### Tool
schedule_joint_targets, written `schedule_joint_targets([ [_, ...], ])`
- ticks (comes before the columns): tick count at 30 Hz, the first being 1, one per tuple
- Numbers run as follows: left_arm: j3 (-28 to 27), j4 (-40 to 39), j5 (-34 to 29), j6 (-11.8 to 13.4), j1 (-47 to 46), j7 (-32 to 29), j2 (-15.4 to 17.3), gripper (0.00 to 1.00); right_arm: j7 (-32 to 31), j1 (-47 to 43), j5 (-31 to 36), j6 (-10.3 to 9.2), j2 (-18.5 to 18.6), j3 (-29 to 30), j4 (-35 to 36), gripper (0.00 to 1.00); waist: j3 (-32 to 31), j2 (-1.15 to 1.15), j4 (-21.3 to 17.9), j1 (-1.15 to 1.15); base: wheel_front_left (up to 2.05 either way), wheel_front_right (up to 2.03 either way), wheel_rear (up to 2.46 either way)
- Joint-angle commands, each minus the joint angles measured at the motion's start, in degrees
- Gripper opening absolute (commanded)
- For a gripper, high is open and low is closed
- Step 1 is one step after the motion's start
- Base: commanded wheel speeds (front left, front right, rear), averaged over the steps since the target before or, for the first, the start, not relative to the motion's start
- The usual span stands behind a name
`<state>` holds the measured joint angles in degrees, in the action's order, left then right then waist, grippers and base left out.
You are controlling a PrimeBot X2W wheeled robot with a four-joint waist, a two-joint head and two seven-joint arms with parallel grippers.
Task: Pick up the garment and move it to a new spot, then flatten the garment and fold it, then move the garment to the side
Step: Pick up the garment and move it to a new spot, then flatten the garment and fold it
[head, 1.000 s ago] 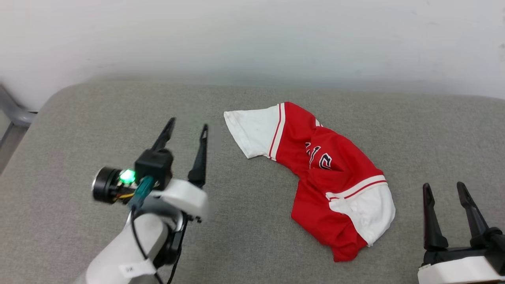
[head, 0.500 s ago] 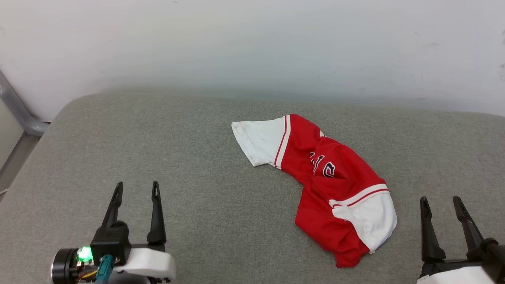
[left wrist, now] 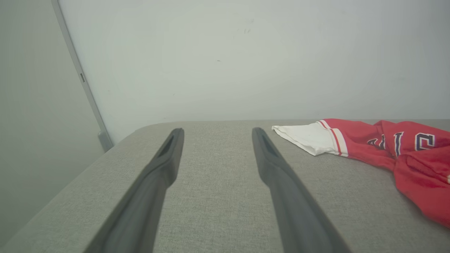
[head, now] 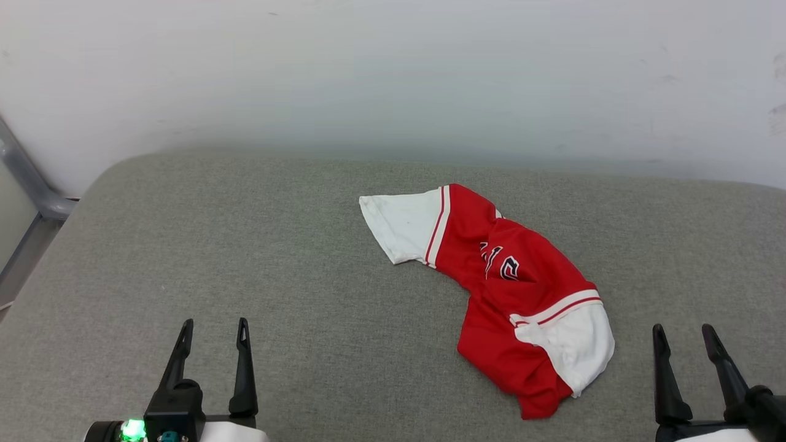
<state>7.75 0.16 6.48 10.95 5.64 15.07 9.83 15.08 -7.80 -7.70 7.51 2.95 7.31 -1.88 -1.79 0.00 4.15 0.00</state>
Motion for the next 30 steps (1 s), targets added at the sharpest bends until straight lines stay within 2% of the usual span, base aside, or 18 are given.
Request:
schedule_joint_targets([
  [1,-0.4,0.2,-0.9,-0.7,0.8,0.1,-0.4,1.00,0.1,-0.8,-0.4,-0.04,-0.1,0.2,-0.2,1.00,-0.1,0.00,-0.1,0.00,0.00,0.00,0.00],
  [12,-2.4,0.5,-3.3,-4.1,1.8,0.1,-2.4,1.00,0.1,-0.9,-1.3,-0.04,-0.1,0.5,-0.7,1.00,-0.3,0.00,0.0,0.00,0.00,0.00,0.00],
  [26,-4.5,1.4,-4.3,-6.4,2.2,0.2,-4.1,1.00,0.1,-0.9,-1.4,-0.04,-0.1,0.4,-0.9,1.00,-0.7,0.00,-0.4,0.00,0.00,0.00,0.00],
  [30,-5.3,2.3,-3.7,-7.8,0.2,0.2,-4.1,1.00,0.1,-0.3,-1.2,-0.04,-0.1,0.2,-0.6,1.00,-0.3,0.00,-0.8,0.00,0.00,0.00,0.00],
])
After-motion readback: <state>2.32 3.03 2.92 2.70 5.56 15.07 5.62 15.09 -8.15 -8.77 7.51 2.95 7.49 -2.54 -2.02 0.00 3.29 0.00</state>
